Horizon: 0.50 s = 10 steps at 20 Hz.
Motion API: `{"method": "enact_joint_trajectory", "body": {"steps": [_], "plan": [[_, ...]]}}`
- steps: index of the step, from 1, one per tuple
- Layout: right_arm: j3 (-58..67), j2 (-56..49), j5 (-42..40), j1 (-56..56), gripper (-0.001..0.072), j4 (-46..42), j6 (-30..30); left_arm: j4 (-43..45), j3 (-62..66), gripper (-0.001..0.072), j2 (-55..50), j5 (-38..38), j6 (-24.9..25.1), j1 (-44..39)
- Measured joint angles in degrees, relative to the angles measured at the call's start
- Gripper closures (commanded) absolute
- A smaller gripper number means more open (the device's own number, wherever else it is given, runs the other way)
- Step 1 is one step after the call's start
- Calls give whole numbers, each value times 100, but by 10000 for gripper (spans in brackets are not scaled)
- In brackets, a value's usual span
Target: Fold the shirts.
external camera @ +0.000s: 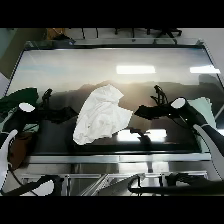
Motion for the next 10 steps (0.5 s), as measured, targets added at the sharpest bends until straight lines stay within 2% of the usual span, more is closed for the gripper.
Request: {"method": "enact_joint_trajectory", "body": {"steps": [2,4,5,6,10], "plan": [[48,-448,-140,24,380,146,-175,-247,175,8,-437,-7,245,11],[81,-782,-240,68,380,433,-437,-391,431,8,-822,-149,389,17],[92,-946,-310,105,380,634,-619,-455,579,41,-997,-258,439,17],[101,-1056,-356,138,380,835,-754,-494,708,116,-1134,-350,481,9],[122,-1427,-511,278,380,1517,-1196,-562,1067,114,-1506,-603,577,-186]]}}
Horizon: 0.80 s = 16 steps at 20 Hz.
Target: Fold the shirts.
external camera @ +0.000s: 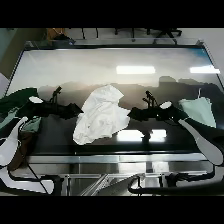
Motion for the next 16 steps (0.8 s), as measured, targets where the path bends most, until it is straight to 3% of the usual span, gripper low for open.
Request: {"method": "enact_joint_trajectory", "body": {"steps": [2,4,6,7,8,13,16], "plan": [[7,-144,-42,76,408,260,-153,-4,81,115,-136,-48,22,-157],[-2,-236,-90,151,676,439,-376,50,125,116,-256,-68,42,-310],[-4,-275,-59,188,693,645,-675,164,146,136,-328,-81,42,-411],[9,-291,22,199,693,772,-807,188,153,488,-345,-92,42,-439],[33,-291,76,208,693,817,-905,221,157,697,-365,-96,42,-461],[299,46,361,188,694,1016,-1126,153,164,698,-302,-223,57,-446],[638,616,601,-46,694,1099,-1165,-175,168,698,240,-354,72,-201]]}}
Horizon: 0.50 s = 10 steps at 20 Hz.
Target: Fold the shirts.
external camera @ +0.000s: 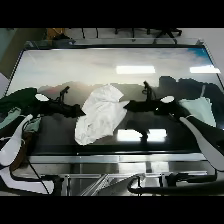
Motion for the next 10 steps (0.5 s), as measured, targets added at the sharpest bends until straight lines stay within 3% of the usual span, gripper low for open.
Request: {"method": "enact_joint_trajectory", "body": {"steps": [10], "plan": [[2087,2885,713,-1707,694,55,-98,-883,1091,697,4350,-131,-4,1897]]}}
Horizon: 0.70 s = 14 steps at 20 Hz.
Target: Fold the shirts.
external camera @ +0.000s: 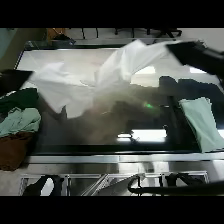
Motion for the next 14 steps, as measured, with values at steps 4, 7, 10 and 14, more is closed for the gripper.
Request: {"method": "enact_joint_trajectory", "body": {"steps": [4,7,10,14], "plan": [[501,800,4,-568,694,-197,-138,278,789,697,1108,190,-221,514],[590,970,210,-828,694,-706,17,673,905,697,1370,376,-426,647],[380,713,605,-931,694,-1051,192,688,479,697,1099,557,-442,645],[-369,-11,999,-896,694,-1073,254,564,-92,693,-155,1193,120,-101]]}}
